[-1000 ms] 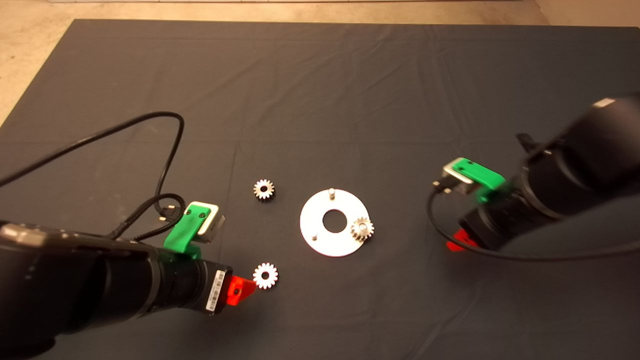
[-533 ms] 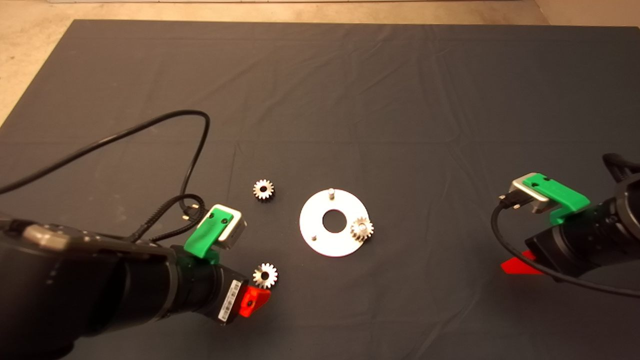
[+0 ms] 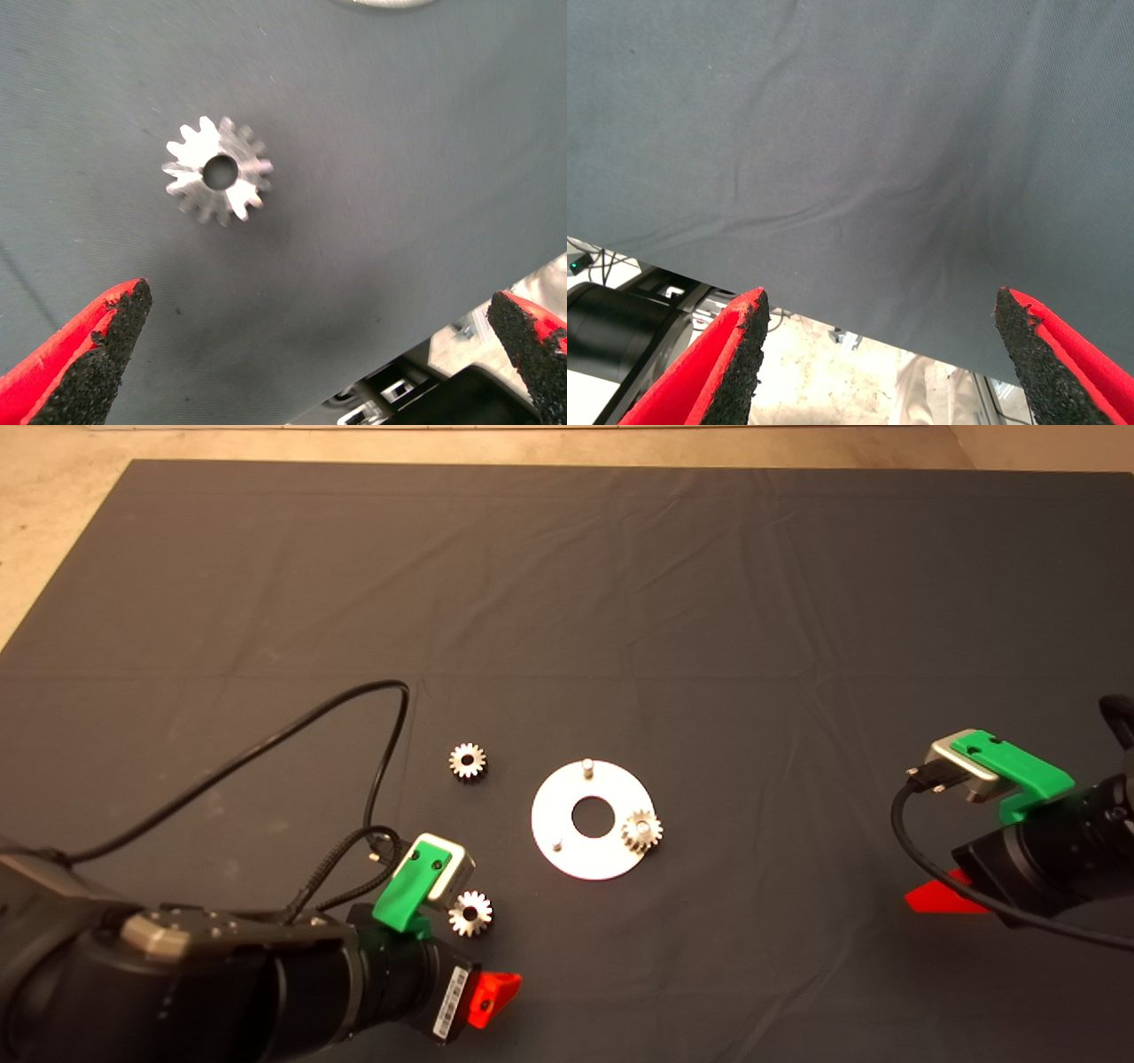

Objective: Install three planetary gears onto the carrier pins

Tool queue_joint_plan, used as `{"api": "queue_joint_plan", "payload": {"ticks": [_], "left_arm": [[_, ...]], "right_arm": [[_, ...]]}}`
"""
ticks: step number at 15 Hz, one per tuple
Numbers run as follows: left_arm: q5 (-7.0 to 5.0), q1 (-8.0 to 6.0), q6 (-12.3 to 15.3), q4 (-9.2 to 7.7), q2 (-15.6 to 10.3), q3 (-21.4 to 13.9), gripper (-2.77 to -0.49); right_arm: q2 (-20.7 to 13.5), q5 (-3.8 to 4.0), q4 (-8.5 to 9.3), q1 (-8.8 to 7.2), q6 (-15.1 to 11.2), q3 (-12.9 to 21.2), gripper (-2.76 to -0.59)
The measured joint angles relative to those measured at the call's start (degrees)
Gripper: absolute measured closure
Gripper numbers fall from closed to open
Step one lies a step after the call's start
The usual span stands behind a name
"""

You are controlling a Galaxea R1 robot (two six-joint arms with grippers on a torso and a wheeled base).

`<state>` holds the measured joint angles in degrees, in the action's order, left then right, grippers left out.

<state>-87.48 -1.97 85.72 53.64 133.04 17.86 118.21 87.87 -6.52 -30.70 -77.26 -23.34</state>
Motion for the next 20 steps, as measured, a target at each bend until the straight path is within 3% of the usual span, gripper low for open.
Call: {"api": "queue_joint_plan", "payload": {"ticks": [4, 8, 11, 14, 18, 20], "left_arm": [[0.02, 0.08, -5.7, 1.01, 0.1, 1.3, -2.76], [0.00, 0.32, -8.8, 3.14, 0.1, 2.8, -2.76], [0.00, 2.30, -11.1, 6.21, 0.1, 3.7, -2.76], [0.00, 3.54, -12.3, 7.89, 0.1, 4.4, -2.76], [0.05, 6.26, -14.5, 10.60, 0.0, 4.9, -2.76], [0.00, 6.57, -15.1, 11.64, -0.1, 5.7, -2.76]], "right_arm": [[-0.3, -0.09, 0.29, -0.15, -0.2, 0.1, -1.87], [-0.5, -0.06, 0.60, -0.15, -0.2, 0.1, -1.87], [-0.6, -0.06, 1.01, -0.15, -0.2, 0.1, -1.87], [-0.6, -0.06, 1.45, -0.15, -0.2, 0.2, -1.87], [-0.6, -0.06, 1.90, -0.15, -0.3, 0.2, -1.87], [-0.6, -0.08, 2.15, -0.15, -0.4, 0.2, -1.87]]}}
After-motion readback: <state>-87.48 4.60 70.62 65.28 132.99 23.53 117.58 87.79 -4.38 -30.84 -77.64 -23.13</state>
